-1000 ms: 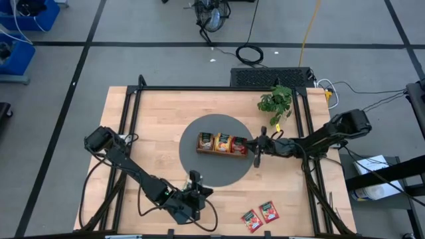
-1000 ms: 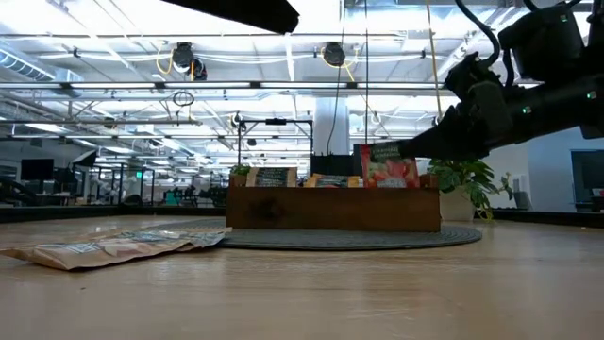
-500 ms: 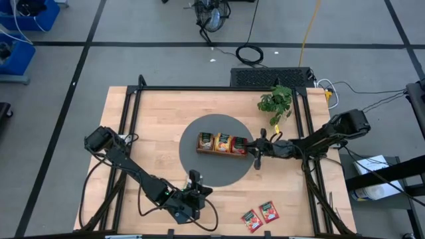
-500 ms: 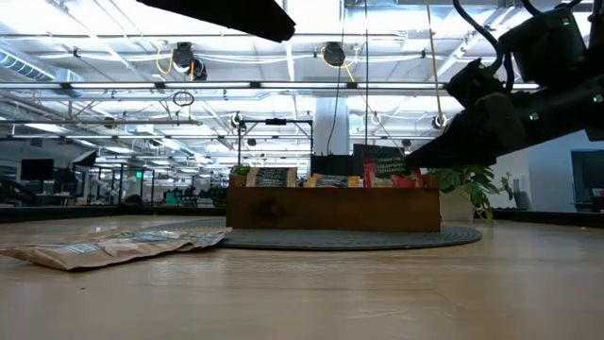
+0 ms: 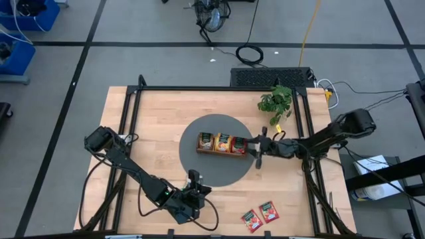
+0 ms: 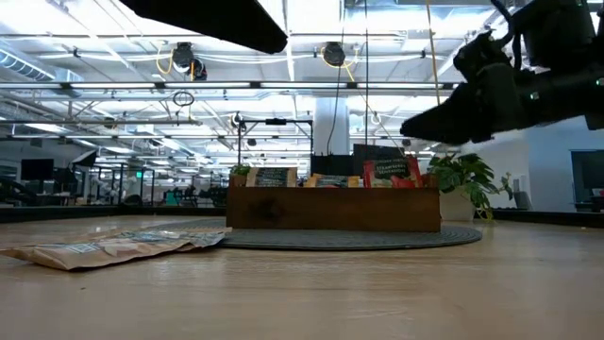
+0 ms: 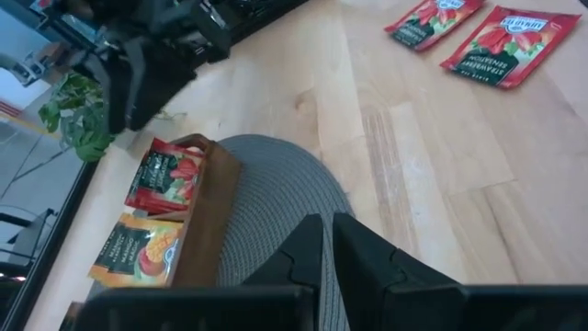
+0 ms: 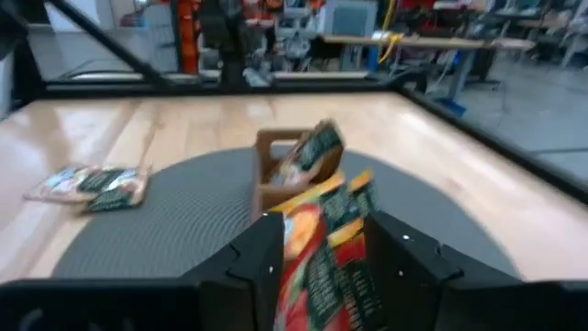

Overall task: Pick & Place Tea
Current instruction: Put the red tea bag into the right compartment of the wooden organizer

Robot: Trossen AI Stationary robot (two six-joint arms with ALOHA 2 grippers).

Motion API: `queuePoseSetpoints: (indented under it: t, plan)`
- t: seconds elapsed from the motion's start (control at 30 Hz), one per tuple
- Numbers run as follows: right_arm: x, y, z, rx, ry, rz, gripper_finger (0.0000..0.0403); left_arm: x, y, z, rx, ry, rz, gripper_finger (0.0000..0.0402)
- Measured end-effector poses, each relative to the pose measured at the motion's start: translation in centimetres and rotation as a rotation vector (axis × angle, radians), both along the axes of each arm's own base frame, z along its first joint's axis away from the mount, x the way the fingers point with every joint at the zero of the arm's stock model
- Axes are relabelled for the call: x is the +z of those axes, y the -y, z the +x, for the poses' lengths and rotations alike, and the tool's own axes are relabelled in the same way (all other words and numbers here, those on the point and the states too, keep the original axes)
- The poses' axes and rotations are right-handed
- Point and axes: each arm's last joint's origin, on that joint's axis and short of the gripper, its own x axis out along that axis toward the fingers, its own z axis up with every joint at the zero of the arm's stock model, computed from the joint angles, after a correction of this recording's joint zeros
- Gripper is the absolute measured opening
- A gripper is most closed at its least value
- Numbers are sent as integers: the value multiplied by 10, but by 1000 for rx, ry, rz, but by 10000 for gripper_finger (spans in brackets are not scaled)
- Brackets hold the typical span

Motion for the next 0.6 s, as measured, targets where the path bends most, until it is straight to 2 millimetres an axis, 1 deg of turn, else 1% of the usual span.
queuePoseSetpoints:
  t: [0.13,0.2,0.3,0.4,0.47,0.5,0.53,0.6]
  plan:
    - [9,-2,-2,18,43,3,134,-1,-1,-1,1,-11,10,37]
    - [8,-4,-3,45,20,-34,128,-1,-1,-1,2,-17,14,37]
    - [7,-2,-1,24,0,-52,112,-1,-2,0,8,-18,12,37]
    - [12,-2,12,69,-42,-46,81,-1,-5,2,22,-15,3,37]
    - [16,-3,24,59,-103,-71,46,-1,-7,3,30,-13,-2,37]
    - [18,-2,28,23,-134,-105,25,-1,-8,4,33,-12,-4,37]
    - [20,-2,31,-23,-157,-140,13,-1,-8,4,35,-12,-5,37]
    - [26,1,40,-130,-162,-164,9,-1,-8,4,40,-10,-11,37]
